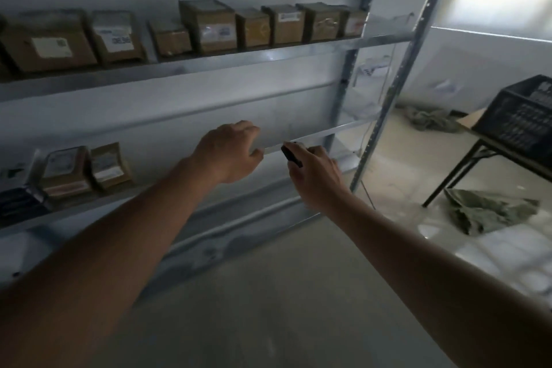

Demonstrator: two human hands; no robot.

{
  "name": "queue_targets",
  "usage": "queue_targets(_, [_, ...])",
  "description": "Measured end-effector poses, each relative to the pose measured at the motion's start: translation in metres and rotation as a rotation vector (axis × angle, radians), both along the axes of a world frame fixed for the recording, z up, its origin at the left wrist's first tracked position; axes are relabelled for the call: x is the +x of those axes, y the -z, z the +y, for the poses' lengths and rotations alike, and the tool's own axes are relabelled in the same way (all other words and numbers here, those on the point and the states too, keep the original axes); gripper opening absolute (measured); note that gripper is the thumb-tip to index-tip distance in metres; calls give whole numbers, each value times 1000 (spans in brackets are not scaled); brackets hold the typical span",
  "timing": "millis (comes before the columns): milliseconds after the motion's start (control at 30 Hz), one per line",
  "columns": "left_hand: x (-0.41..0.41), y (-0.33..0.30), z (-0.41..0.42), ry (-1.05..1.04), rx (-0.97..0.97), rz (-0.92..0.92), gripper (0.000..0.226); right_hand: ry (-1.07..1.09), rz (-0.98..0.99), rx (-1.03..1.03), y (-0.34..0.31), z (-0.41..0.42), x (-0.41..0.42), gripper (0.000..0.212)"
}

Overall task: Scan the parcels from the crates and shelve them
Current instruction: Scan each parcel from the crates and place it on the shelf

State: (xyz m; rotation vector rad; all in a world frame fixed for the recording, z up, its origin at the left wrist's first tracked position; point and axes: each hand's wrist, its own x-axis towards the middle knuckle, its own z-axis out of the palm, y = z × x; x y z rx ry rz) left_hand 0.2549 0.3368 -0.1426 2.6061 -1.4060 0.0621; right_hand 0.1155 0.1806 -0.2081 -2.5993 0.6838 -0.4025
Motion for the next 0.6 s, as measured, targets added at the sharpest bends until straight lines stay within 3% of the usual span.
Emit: queue_targets(600, [-259, -3, -367, 446, -11, 23, 58, 492, -20, -4, -13, -282, -312, 50])
